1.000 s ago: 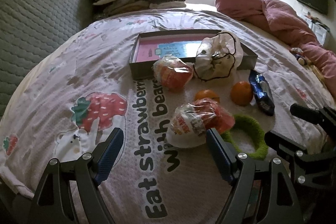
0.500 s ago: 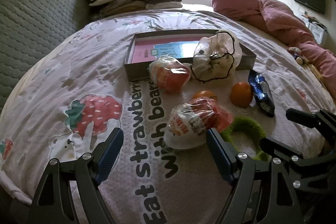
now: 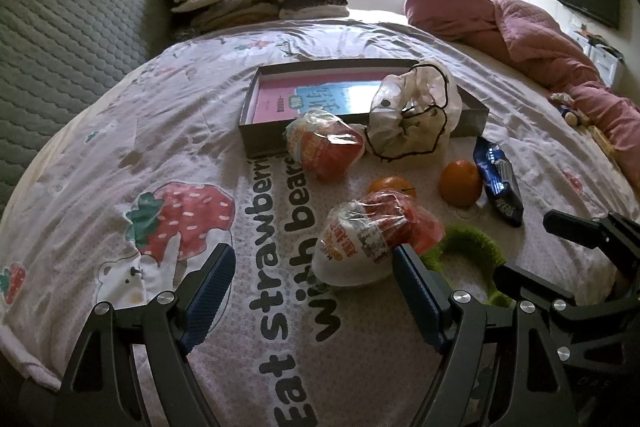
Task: Organize objects
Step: 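Move left tool toward wrapped white-red egg while right tool approaches green fuzzy ring, then close left tool on wrapped egg while right tool closes on green fuzzy ring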
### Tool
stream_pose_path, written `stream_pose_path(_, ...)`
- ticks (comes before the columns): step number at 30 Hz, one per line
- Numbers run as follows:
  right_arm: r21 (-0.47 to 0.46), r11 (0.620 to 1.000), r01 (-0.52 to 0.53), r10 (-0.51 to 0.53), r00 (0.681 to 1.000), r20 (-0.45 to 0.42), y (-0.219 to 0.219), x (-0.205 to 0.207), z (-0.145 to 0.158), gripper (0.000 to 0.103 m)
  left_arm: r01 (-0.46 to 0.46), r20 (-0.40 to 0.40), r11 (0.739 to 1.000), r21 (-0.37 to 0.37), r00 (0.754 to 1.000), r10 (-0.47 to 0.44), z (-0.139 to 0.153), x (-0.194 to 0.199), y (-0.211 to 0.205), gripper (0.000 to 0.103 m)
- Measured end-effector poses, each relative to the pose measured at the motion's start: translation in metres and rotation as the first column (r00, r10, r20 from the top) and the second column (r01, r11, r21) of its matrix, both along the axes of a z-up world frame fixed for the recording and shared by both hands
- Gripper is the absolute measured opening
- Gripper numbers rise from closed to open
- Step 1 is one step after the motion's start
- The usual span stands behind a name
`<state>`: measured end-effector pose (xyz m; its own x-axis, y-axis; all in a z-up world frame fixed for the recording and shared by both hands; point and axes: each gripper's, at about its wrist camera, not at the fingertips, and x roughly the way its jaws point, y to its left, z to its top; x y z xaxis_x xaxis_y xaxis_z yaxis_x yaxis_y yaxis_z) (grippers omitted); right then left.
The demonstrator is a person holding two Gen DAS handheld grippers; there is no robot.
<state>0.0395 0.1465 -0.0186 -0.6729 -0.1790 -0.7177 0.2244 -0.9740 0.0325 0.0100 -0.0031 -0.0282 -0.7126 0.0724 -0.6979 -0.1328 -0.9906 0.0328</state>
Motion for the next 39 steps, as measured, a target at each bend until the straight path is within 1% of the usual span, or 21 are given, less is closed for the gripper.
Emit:
stream_pose_path(10, -0.008, 1.000, -0.006, 0.006, 1.000, 0.027, -0.006, -0.004, -0.007, 0.075, 0.039, 0.000, 0.999, 0.023, 0.999, -0.039, 0.001, -0.007, 0.003, 0.082)
stream_pose_path(16, -0.037, 0.999, -0.013, 0.015, 0.999, 0.044, -0.007, -0.008, -0.011, 0.075, 0.110, 0.003, 0.993, 0.048, 0.994, -0.110, 0.000, -0.016, 0.007, 0.082)
stream_pose_path(19, -0.056, 0.998, -0.021, 0.024, 0.998, 0.058, -0.009, -0.009, -0.013, 0.072, 0.172, 0.020, 0.983, 0.061, 0.985, -0.174, -0.006, -0.023, 0.010, 0.082)
stream_pose_path(21, -0.056, 0.998, -0.023, 0.027, 0.997, 0.068, -0.012, -0.010, -0.016, 0.067, 0.198, 0.033, 0.977, 0.081, 0.979, -0.201, -0.010, -0.029, 0.009, 0.082)
stream_pose_path(22, -0.058, 0.998, -0.026, 0.031, 0.997, 0.072, -0.013, -0.011, -0.017, 0.066, 0.197, 0.037, 0.977, 0.085, 0.979, -0.200, -0.012, -0.031, 0.009, 0.082)
stream_pose_path(24, -0.068, 0.997, -0.034, 0.040, 0.996, 0.085, -0.015, -0.012, -0.019, 0.059, 0.188, 0.055, 0.979, 0.075, 0.980, -0.192, -0.017, -0.037, 0.008, 0.082)
stream_pose_path(28, -0.078, 0.996, -0.044, 0.052, 0.994, 0.095, -0.017, -0.014, -0.023, 0.053, 0.177, 0.088, 0.982, 0.073, 0.979, -0.183, -0.026, -0.042, 0.008, 0.082)
stream_pose_path(30, -0.088, 0.995, -0.046, 0.054, 0.994, 0.093, -0.017, -0.015, -0.023, 0.044, 0.175, 0.099, 0.981, 0.083, 0.978, -0.183, -0.030, -0.041, 0.007, 0.082)
stream_pose_path(31, -0.094, 0.994, -0.048, 0.057, 0.994, 0.093, -0.016, -0.015, -0.023, 0.042, 0.174, 0.103, 0.981, 0.088, 0.978, -0.183, -0.030, -0.040, 0.007, 0.082)
stream_pose_path(33, -0.098, 0.994, -0.050, 0.059, 0.994, 0.092, -0.014, -0.015, -0.023, 0.034, 0.169, 0.106, 0.980, 0.101, 0.978, -0.179, -0.032, -0.039, 0.004, 0.082)
stream_pose_path(34, -0.099, 0.994, -0.053, 0.062, 0.994, 0.092, -0.014, -0.015, -0.023, 0.032, 0.163, 0.110, 0.981, 0.109, 0.978, -0.175, -0.032, -0.039, 0.003, 0.082)
stream_pose_path(36, -0.100, 0.993, -0.058, 0.067, 0.994, 0.091, -0.014, -0.016, -0.023, 0.024, 0.157, 0.112, 0.978, 0.139, 0.978, -0.173, -0.033, -0.040, -0.002, 0.081)
stream_pose_path(37, -0.097, 0.993, -0.059, 0.068, 0.994, 0.088, -0.013, -0.016, -0.023, 0.022, 0.153, 0.114, 0.977, 0.150, 0.979, -0.171, -0.033, -0.040, -0.004, 0.080)
stream_pose_path(39, -0.091, 0.994, -0.063, 0.070, 0.994, 0.083, -0.013, -0.017, -0.023, 0.017, 0.160, 0.114, 0.971, 0.176, 0.977, -0.182, -0.032, -0.040, -0.006, 0.071)
